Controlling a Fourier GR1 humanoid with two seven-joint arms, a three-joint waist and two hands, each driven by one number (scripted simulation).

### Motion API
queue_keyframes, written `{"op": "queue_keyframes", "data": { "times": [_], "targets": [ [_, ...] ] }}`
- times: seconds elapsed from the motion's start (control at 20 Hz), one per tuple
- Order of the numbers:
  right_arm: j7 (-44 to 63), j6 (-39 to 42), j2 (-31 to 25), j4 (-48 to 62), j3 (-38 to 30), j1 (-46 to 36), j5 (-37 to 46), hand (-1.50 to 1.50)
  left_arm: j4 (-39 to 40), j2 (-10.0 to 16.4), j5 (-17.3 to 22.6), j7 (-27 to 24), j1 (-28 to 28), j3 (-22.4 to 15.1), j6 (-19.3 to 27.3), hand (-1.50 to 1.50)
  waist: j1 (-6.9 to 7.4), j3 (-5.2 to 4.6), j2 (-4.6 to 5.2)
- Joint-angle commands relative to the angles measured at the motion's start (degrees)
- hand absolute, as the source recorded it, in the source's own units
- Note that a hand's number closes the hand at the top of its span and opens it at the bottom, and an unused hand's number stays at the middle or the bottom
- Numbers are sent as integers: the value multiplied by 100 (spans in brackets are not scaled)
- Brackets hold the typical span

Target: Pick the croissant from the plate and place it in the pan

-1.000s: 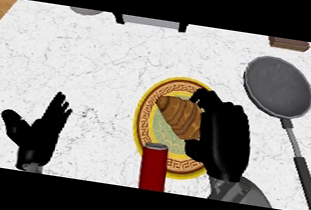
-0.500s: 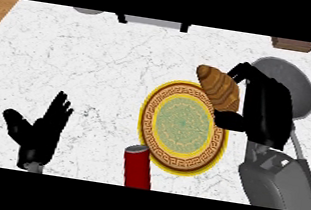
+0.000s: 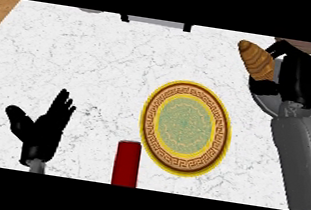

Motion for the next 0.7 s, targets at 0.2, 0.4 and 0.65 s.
{"op": "queue_keyframes", "data": {
  "times": [0.2, 0.4, 0.65],
  "targets": [
    [-1726, -1085, -504, 3062, -1075, -1056, -670, 150, -35, -121, -230, 79, -100, -224, 139, 0, 121, 10, 50],
    [-2313, -1438, -823, 4051, -1447, -1405, -806, 150, -136, 32, -9, 185, -228, -129, -136, 0, 317, 23, 132],
    [-1838, -518, -1289, 5030, -1332, -1747, -458, -150, 63, -122, -111, -50, -155, -215, -74, 0, 412, 19, 173]
  ]
}}
